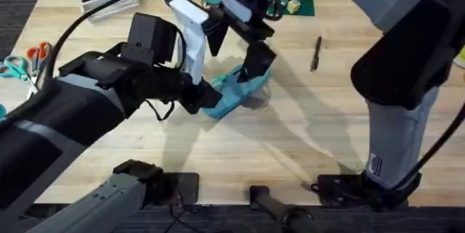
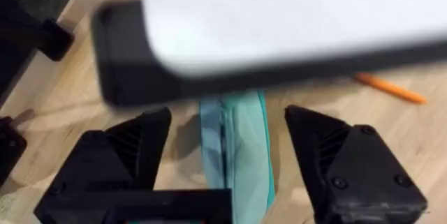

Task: Unzip the bag, pick up the pens from the table one at a time and place them inside, then zip the bag closed.

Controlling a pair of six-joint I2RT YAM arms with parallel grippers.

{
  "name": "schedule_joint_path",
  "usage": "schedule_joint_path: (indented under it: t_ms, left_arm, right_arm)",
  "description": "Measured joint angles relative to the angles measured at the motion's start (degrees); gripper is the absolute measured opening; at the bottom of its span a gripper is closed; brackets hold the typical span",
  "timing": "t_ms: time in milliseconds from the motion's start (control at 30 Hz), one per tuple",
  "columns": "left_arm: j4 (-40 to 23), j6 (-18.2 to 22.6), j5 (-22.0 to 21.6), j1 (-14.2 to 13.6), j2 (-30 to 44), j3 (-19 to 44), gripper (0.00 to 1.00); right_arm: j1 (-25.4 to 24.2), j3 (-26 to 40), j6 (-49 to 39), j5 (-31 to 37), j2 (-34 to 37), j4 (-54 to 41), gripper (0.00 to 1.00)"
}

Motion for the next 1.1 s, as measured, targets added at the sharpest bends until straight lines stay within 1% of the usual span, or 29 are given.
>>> schedule_joint_path:
  t_ms: [67,300,500,533,567,600,633,733,767,800,967,1100]
  left_arm:
    - [0.0,0.0,0.0,0.0,0.0,0.0,0.042]
    - [0.0,0.0,0.0,0.0,0.0,0.0,0.042]
    - [0.2,0.0,0.0,0.0,0.0,0.0,0.042]
    - [0.2,0.0,0.0,0.0,0.0,0.0,0.075]
    - [0.2,0.0,0.0,0.0,0.0,0.0,0.136]
    - [0.3,0.2,-0.1,0.0,0.0,0.0,0.258]
    - [0.3,0.2,-0.1,0.0,0.0,0.0,0.426]
    - [0.8,0.2,-0.2,0.0,0.0,0.0,0.883]
    - [1.1,0.1,-0.2,0.0,0.0,0.0,0.966]
    - [1.4,0.1,-0.2,0.0,0.0,0.0,0.987]
    - [2.6,0.2,-0.2,0.0,0.0,0.0,0.996]
    - [1.4,0.0,0.3,0.0,-0.3,0.1,0.995]
  right_arm:
    - [-1.4,0.0,0.1,-0.4,0.0,0.0,0.993]
    - [-6.8,0.0,0.1,-0.4,-0.4,0.0,0.995]
    - [-10.7,0.0,0.1,-0.5,-4.4,0.0,0.995]
    - [-11.2,0.1,0.1,-0.5,-5.2,0.0,0.996]
    - [-11.6,0.2,0.1,-0.5,-5.7,0.0,0.996]
    - [-11.9,0.3,0.1,-0.5,-6.1,0.0,0.996]
    - [-12.2,0.3,0.1,-0.5,-6.3,0.0,0.996]
    - [-12.4,0.3,0.1,-0.5,-6.4,0.0,0.996]
    - [-12.4,0.3,0.1,-0.5,-6.4,0.0,0.996]
    - [-12.4,0.3,0.1,-0.5,-6.4,0.0,0.996]
    - [-12.3,0.3,0.1,-0.5,-6.4,0.0,0.996]
    - [-12.3,0.3,0.1,0.2,-6.4,0.0,0.996]
